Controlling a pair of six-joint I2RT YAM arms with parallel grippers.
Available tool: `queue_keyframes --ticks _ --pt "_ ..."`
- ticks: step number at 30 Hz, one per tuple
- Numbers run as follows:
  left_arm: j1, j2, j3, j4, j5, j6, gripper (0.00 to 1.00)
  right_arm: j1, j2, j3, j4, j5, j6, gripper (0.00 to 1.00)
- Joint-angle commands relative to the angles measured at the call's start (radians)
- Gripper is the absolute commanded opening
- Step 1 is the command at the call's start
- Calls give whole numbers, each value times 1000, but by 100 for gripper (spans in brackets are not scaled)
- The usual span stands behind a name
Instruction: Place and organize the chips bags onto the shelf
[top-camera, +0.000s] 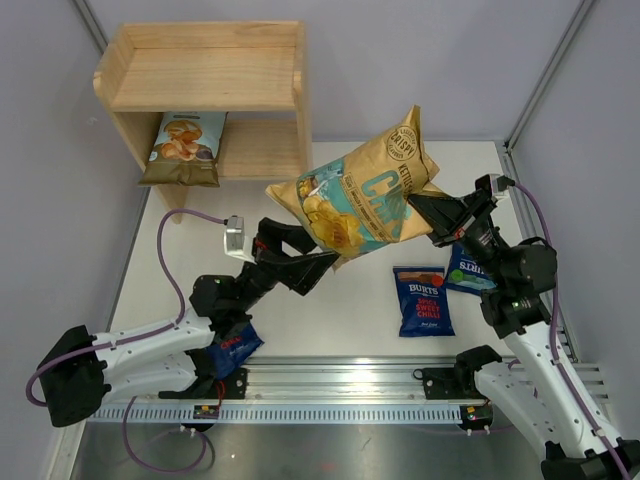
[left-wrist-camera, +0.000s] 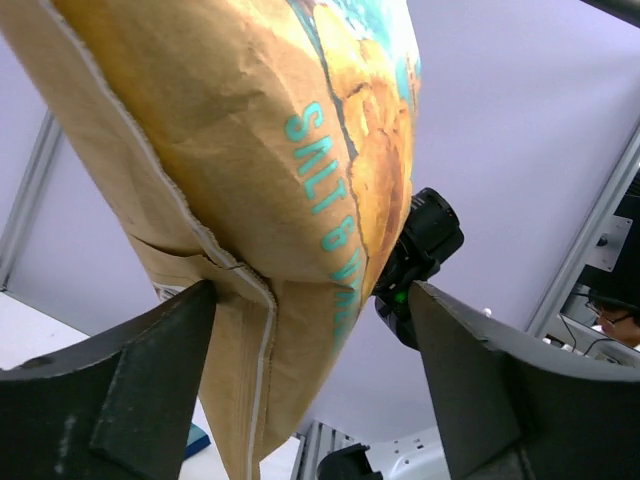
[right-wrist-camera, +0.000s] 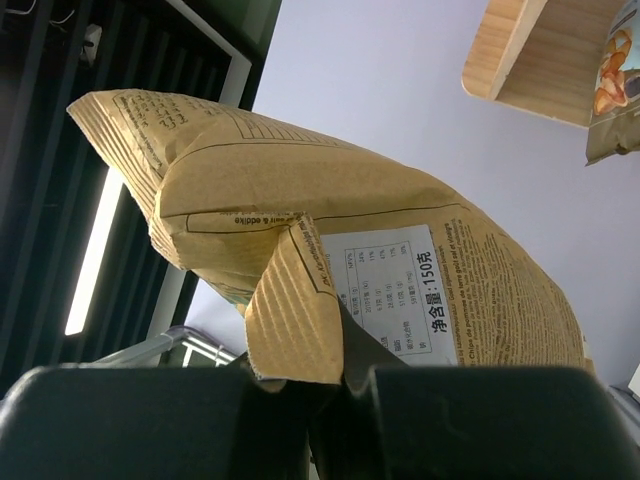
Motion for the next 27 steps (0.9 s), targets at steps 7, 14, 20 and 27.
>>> queue_keyframes --ticks 7,14,20,27 --pt "-2 -15 77 105 -80 43 36 24 -12 -13 1 -98 -29 12" --pt "-2 -55 59 30 -102 43 11 24 -15 16 -89 -90 -150 30" --pt "-2 -175 -10 -102 -162 39 0 24 -17 104 -327 -22 -365 60" --pt "-2 -337 -76 -350 -234 39 0 24 -35 128 -448 57 -468 86"
